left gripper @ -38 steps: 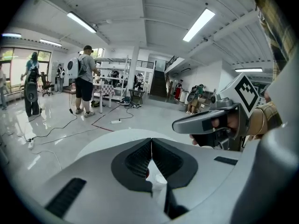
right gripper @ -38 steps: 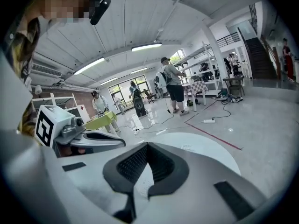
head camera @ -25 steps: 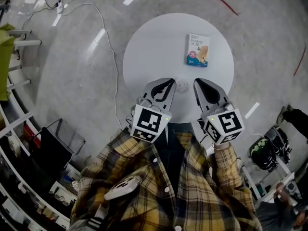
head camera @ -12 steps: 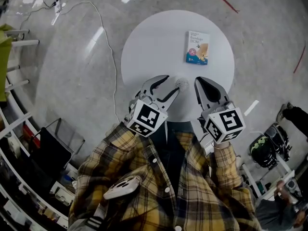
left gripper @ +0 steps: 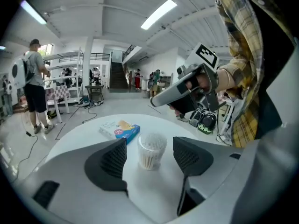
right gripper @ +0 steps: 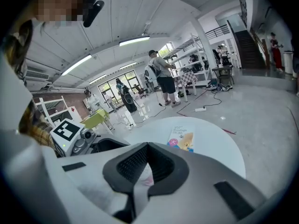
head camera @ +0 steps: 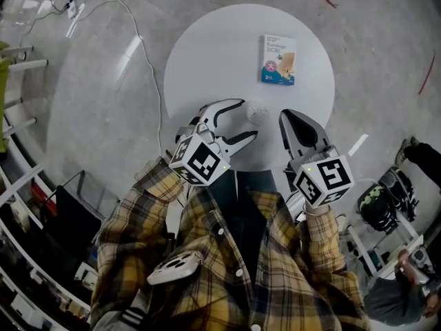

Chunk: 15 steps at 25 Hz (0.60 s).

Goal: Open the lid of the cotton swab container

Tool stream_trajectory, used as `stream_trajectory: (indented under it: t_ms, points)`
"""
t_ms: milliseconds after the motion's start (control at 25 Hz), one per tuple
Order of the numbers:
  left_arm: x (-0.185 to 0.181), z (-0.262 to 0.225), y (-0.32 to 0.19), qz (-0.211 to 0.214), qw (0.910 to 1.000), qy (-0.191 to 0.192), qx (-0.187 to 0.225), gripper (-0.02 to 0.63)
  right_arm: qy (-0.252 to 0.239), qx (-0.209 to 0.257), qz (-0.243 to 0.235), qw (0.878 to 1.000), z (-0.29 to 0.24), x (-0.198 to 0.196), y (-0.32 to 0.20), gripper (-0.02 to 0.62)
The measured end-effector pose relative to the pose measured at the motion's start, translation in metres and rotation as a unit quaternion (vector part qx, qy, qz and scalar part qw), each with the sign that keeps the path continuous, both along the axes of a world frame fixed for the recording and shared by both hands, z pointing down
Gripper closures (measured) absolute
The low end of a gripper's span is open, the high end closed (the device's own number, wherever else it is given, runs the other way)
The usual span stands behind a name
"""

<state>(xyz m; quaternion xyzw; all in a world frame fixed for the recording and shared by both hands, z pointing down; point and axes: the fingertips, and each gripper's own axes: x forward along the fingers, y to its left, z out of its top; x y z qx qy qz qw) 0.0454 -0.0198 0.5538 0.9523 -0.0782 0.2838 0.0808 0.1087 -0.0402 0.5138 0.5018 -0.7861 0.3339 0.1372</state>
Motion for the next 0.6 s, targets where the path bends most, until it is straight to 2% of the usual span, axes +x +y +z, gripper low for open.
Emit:
stream_trajectory:
  t_ms: [360,600]
  points:
    - [0.011,0.04,0.003,0.042,0.998,-0.046,0.007,0.261,-0.006,-0.004,0.015,1.0,0.01,0.008,0.002,0.578]
    - [0.024,0.051,0.001,0.068,0.9957,-0.06,0.02,0.261,-0.01,-0.007,0.021,1.0,0.01,0.01,0.004,0.578]
